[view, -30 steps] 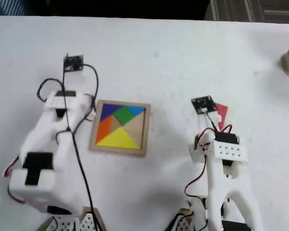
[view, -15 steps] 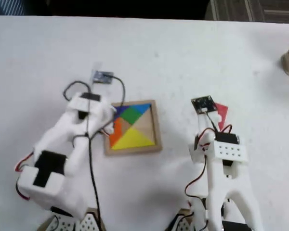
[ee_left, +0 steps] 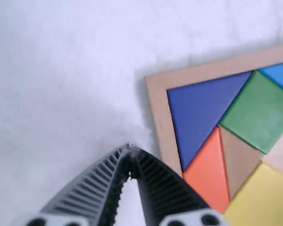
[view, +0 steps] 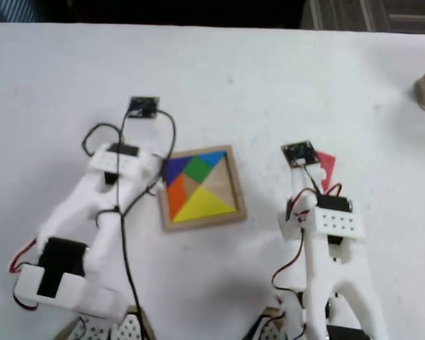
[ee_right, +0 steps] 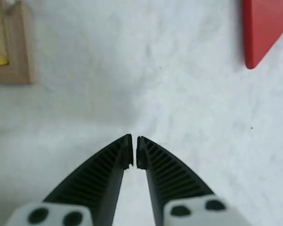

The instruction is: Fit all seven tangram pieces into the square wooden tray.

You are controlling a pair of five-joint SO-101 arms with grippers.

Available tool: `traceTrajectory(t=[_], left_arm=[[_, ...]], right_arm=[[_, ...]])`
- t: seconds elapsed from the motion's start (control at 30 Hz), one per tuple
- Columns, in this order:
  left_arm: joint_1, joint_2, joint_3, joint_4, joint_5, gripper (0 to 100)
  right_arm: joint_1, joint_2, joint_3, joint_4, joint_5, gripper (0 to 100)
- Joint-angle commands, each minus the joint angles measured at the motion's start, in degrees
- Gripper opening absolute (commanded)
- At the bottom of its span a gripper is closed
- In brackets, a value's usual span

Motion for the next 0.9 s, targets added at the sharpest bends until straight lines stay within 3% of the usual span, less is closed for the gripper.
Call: traceTrajectory(t=[0.0, 0.17, 0.43, 0.73, 0.87], left_arm=[[-1.5, -2.9, 0.2, -4.0, 0.5, 2], [-2.3, -2.8, 0.4, -8.3, 0.0, 2], [-10.7, -0.8, 0.2, -15.6, 0.0, 2], [-14.5, 0.0, -0.2, -16.3, 0.0, 3], [-14.5, 0.1, 0.0, -16.3, 0.0, 3]], right_arm=[[0.6, -1.7, -0.3, -0.7, 0.6, 2.1], [0.7, -2.2, -1.0, -0.7, 0.6, 2.2], [7.2, -1.6, -14.4, 5.8, 0.5, 2.2], [7.6, -0.7, -25.1, 7.1, 0.6, 2.2], [7.6, 8.4, -31.6, 7.3, 0.3, 2.2]])
